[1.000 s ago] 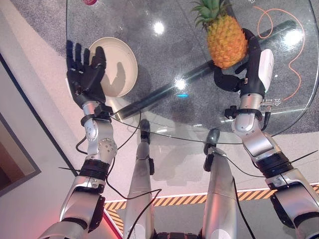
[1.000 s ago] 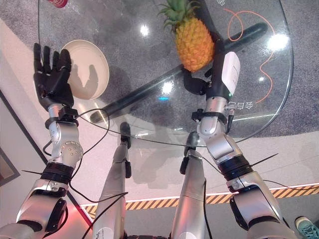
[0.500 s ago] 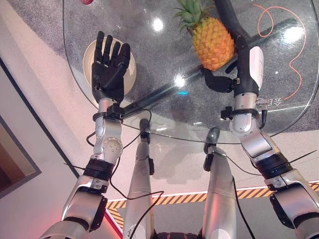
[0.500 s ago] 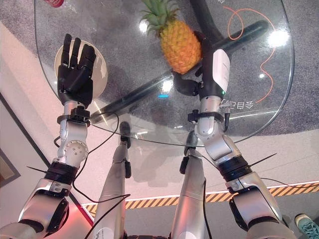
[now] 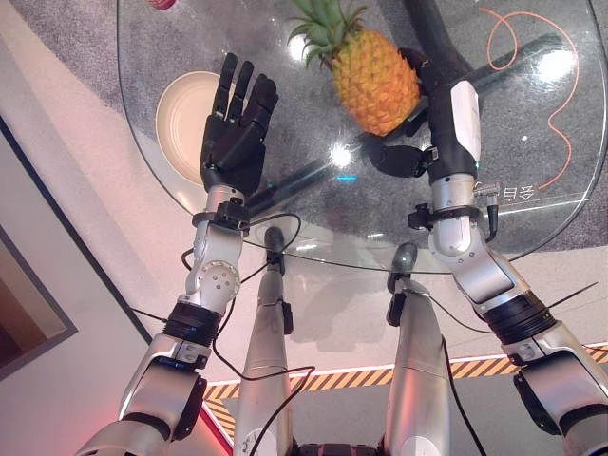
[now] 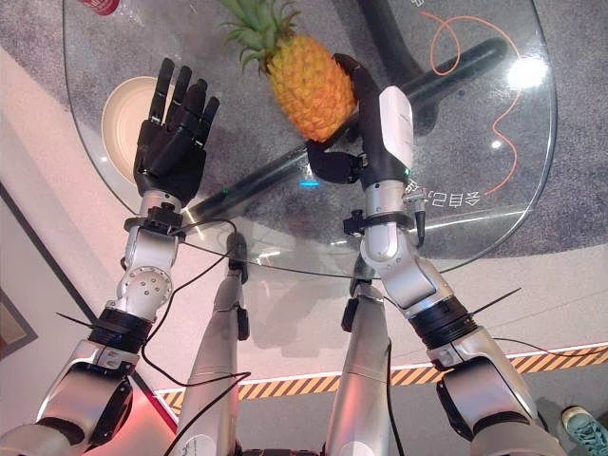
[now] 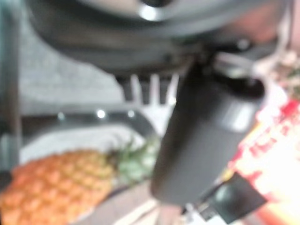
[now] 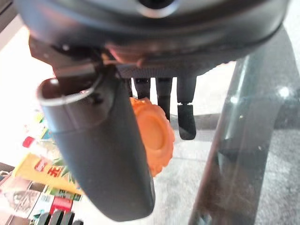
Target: Pick up the fruit to the plate
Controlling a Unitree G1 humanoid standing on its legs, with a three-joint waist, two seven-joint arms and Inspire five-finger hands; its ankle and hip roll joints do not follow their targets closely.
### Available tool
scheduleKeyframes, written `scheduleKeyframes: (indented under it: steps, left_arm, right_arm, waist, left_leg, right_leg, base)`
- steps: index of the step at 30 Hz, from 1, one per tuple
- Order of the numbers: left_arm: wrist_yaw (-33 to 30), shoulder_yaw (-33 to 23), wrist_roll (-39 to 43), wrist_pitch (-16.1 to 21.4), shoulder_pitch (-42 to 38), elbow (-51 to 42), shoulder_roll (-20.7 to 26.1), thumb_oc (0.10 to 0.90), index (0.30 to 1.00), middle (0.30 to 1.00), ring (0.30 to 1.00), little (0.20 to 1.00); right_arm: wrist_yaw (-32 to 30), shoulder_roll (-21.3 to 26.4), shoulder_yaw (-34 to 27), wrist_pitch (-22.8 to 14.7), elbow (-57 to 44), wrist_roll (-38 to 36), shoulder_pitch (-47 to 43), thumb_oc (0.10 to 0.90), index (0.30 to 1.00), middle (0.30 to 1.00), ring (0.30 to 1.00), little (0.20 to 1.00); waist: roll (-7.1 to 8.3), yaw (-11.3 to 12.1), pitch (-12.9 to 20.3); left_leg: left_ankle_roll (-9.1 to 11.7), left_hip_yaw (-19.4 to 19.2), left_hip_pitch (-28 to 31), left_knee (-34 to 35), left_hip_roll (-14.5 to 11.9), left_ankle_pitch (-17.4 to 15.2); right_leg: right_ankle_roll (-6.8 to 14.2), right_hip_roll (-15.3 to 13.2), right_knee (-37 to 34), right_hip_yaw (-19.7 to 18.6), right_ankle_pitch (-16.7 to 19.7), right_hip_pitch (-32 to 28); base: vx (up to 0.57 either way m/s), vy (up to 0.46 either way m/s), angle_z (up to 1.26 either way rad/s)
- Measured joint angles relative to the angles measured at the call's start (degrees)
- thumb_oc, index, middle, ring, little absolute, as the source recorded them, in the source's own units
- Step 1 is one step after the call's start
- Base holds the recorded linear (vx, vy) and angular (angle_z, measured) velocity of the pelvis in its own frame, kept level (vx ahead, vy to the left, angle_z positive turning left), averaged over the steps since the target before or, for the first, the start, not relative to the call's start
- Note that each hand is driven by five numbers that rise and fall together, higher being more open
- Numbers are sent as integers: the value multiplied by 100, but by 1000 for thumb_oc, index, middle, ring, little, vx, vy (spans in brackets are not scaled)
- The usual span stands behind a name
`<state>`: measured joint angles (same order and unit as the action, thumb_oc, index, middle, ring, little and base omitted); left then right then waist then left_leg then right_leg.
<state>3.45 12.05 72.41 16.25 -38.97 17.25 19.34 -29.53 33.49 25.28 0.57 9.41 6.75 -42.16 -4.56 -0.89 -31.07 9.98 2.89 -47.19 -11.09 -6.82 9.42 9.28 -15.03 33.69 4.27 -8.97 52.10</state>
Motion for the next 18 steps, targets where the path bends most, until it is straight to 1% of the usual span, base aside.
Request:
scheduleKeyframes:
  steps: [6,13,18]
  left_arm:
    - [68,83,119,-209,-12,0,-5,800,900,900,900,900]
    - [87,94,122,-215,-96,-41,-55,800,900,900,900,900]
    - [86,106,122,-215,-89,-43,-80,800,900,900,900,900]
  right_arm:
    - [149,1,53,11,-255,-2,-18,100,300,300,300,200]
    - [354,2,221,11,-356,-3,-69,100,300,300,300,200]
    - [363,0,268,18,-364,-10,-91,100,300,300,300,200]
  waist:
    - [0,-12,0]
    - [1,-29,0]
    - [1,-34,0]
  left_leg:
    - [-2,-6,0,1,0,-1]
    - [-2,-7,0,1,0,-1]
    - [-2,-9,-1,3,0,-1]
  right_leg:
    - [1,-2,-6,-4,5,1]
    - [1,-2,-6,-3,5,1]
    - [1,-2,-9,-3,5,5]
  base:
    - [0,0,0]
    - [0,0,0]
    - [0,0,0]
